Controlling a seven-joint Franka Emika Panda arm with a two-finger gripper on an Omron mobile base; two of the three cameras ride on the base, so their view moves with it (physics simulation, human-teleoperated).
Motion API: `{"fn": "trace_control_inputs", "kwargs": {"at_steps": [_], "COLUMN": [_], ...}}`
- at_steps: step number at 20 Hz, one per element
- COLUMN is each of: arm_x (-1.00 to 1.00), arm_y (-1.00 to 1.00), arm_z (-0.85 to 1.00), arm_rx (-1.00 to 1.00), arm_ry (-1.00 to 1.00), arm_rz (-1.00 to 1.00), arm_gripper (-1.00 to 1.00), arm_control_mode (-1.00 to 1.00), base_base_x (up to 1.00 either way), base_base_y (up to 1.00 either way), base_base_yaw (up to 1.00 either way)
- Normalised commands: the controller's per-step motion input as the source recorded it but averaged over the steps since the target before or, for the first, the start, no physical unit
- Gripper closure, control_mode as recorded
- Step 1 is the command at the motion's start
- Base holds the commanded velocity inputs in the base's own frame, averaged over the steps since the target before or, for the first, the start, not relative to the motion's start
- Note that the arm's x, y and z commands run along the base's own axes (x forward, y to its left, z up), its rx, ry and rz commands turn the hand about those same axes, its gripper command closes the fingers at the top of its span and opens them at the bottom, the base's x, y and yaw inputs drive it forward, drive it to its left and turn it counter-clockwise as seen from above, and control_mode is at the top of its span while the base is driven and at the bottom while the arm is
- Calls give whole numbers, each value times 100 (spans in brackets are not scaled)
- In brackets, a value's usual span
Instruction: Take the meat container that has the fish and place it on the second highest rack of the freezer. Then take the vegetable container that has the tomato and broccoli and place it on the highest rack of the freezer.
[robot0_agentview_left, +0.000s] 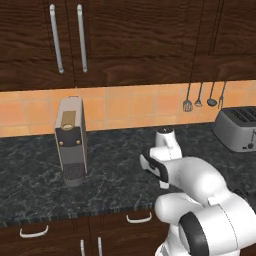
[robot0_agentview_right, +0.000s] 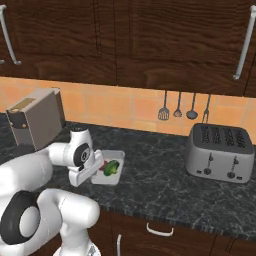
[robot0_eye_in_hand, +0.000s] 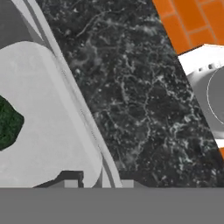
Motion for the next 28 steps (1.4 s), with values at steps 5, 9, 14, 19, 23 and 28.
{"fn": "trace_control_inputs", "kwargs": {"at_steps": [5,9,14,19,23,28], "arm_x": [-70,-92,-64,-36,-45,-56], "arm_y": [-3,-2,0,8,29,33], "arm_z": [22,75,94,100,85,37], "arm_rx": [0,0,0,0,0,1], "arm_ry": [-18,-17,-13,-18,-12,-14], "arm_rz": [-2,-3,-7,-12,-12,-11], "arm_gripper": [100,100,100,100,100,100], "arm_control_mode": [-100,-100,-100,-100,-100,-100], "base_base_x": [0,0,0,0,0,0], "base_base_y": [0,0,0,0,0,0], "base_base_yaw": [0,0,0,0,0,0]}}
